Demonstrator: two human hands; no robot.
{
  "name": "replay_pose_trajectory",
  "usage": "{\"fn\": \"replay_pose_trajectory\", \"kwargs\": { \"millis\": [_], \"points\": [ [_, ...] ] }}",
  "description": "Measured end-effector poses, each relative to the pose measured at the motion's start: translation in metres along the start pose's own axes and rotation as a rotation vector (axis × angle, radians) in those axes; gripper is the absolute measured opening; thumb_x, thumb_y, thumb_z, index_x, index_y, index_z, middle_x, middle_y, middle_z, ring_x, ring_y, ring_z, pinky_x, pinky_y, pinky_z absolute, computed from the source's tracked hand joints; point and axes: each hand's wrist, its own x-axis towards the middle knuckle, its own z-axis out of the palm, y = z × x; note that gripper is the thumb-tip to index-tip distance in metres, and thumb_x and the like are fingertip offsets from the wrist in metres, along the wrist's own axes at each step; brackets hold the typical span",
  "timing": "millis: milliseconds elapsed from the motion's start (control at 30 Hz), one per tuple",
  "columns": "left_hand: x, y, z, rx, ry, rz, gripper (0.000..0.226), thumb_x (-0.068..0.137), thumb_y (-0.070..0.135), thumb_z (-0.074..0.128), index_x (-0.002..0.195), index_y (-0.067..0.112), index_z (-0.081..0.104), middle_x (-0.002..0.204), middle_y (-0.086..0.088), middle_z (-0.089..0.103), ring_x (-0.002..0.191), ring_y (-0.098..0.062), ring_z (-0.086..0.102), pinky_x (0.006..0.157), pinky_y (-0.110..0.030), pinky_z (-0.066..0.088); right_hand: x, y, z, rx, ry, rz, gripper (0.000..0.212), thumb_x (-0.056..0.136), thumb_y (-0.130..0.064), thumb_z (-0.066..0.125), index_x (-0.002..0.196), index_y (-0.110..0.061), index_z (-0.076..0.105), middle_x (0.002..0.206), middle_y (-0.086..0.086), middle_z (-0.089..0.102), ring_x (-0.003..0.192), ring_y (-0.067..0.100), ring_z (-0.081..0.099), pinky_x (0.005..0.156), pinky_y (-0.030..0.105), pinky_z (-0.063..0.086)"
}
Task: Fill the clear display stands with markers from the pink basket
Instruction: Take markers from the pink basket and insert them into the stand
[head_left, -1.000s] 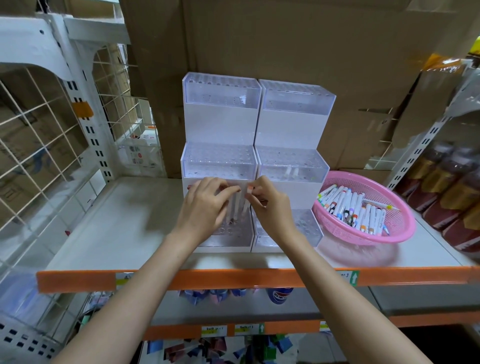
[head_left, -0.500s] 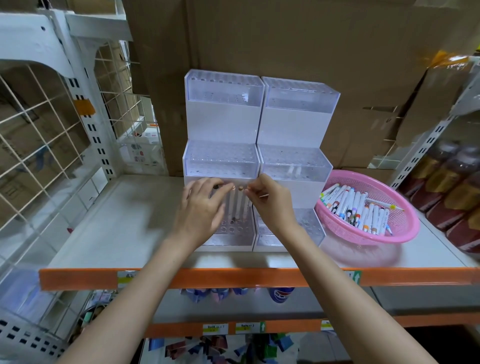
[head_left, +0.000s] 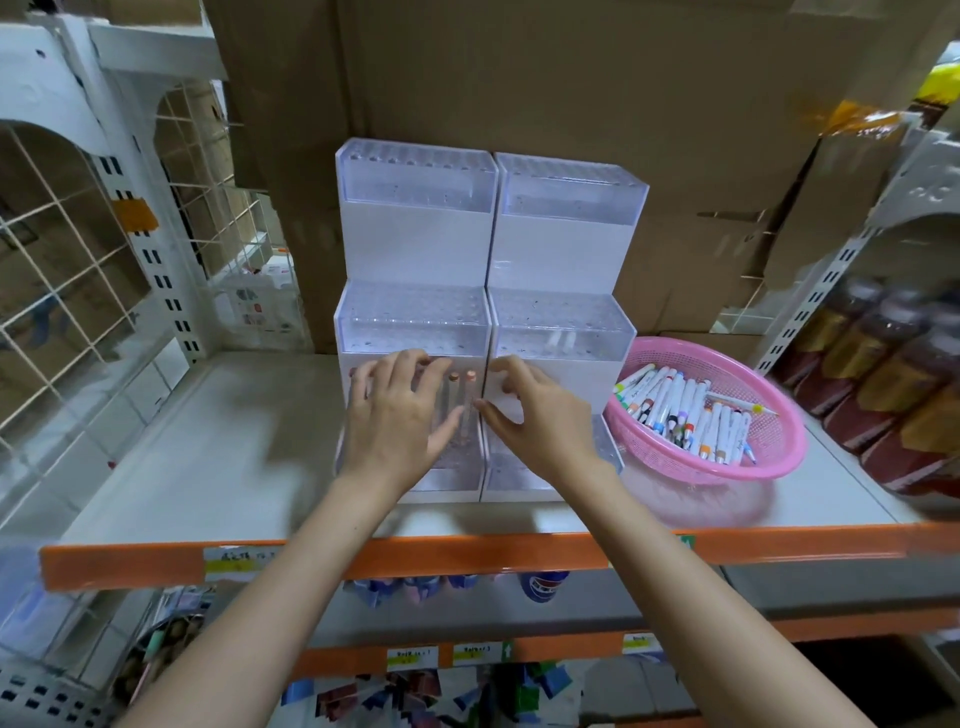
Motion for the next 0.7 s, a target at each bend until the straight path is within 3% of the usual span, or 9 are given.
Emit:
{"fn": "replay_pose_trajectory", "kwargs": {
  "millis": [200,400,567,633,700],
  "points": [
    [0.016,0.049,0.006,-0.002,-0.004,0.109,0.048,0.08,0.043,0.06,0.118,0.013,0.058,0.114,-0.009,0.058,0.108,-0.027,0.051,0.094,-0.042,0.035,-0.016,0.043,-0.023,-0.17,0.001,-0.026,0.044,0.084,-0.042,0.067,0.121,-0.021,0.057,0.117,-0.006,0.061,0.105,0.021,0.06,0.062,0.029,0.044],
    [0.035,0.123,0.025,-0.094,-0.084,0.237,0.052,0.078,0.043,0.041,0.118,0.013,0.059,0.116,-0.009,0.059,0.107,-0.029,0.054,0.089,-0.042,0.038,-0.041,0.104,-0.061,-0.384,-0.015,0.133,0.039,0.076,-0.036,0.074,0.109,-0.018,0.064,0.095,0.005,0.064,0.084,0.032,0.063,0.053,0.035,0.047],
    [0.051,0.186,0.048,-0.191,-0.101,0.327,0.043,0.074,0.036,0.061,0.112,0.014,0.058,0.11,-0.009,0.059,0.103,-0.029,0.055,0.083,-0.04,0.045,-0.057,0.161,-0.096,-0.457,-0.054,0.293,0.035,0.088,-0.043,0.05,0.108,-0.018,0.063,0.104,0.006,0.064,0.092,0.032,0.062,0.066,0.039,0.048],
    [0.06,0.21,0.055,-0.232,-0.118,0.354,0.04,0.078,0.037,0.051,0.11,0.014,0.061,0.108,-0.008,0.06,0.102,-0.028,0.056,0.082,-0.039,0.047,-0.059,0.181,-0.108,-0.476,-0.039,0.311,0.041,0.089,-0.046,0.041,0.11,-0.018,0.064,0.107,0.005,0.065,0.094,0.032,0.063,0.069,0.038,0.048],
    [0.068,0.23,0.066,-0.265,-0.156,0.364,0.041,0.079,0.036,0.046,0.109,0.012,0.063,0.109,-0.009,0.061,0.102,-0.029,0.056,0.083,-0.039,0.048,-0.058,0.197,-0.118,-0.483,-0.13,0.361,0.04,0.094,-0.045,0.043,0.124,-0.023,0.057,0.12,0.003,0.059,0.109,0.028,0.057,0.077,0.037,0.045]
  ]
}}
